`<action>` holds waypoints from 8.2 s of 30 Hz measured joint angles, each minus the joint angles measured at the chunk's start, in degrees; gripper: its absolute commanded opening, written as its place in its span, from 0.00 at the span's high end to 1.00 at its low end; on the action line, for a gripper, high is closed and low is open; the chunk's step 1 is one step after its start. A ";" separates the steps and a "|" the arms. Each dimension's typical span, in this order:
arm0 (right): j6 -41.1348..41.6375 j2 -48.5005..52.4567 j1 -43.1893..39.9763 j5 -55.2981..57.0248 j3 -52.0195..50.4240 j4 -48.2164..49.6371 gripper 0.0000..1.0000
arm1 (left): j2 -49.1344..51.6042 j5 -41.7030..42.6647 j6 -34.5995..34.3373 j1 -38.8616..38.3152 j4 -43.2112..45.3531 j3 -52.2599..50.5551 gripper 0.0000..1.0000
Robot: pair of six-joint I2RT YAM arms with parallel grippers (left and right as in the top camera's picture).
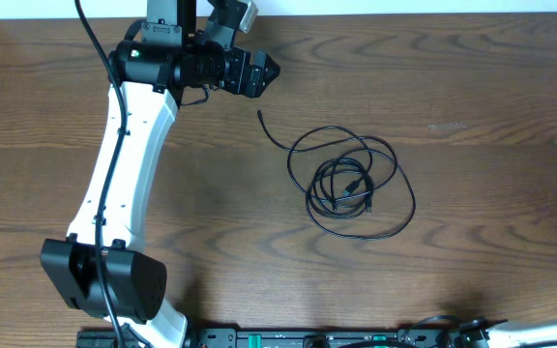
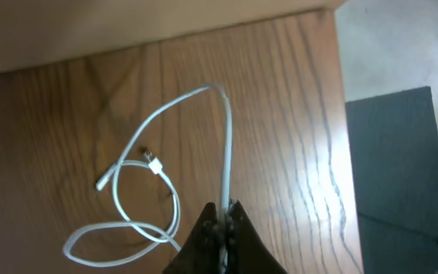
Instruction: Untangle cables
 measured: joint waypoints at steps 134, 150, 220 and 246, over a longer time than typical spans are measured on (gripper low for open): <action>-7.04 -14.69 86.01 -14.80 -58.23 60.89 0.99 | -0.13 6.99 1.09 0.02 -3.10 -9.70 0.10; -3.89 -14.56 86.01 -22.38 -29.77 43.69 0.99 | -0.22 13.53 2.60 0.00 1.38 -16.94 0.04; -12.37 -14.56 82.27 -7.69 12.20 6.27 0.99 | 11.26 -0.50 9.57 -19.74 21.57 -26.91 0.73; -12.76 -14.49 79.89 -2.71 5.29 2.82 0.99 | -26.88 -16.63 0.70 -9.77 15.10 -24.63 0.59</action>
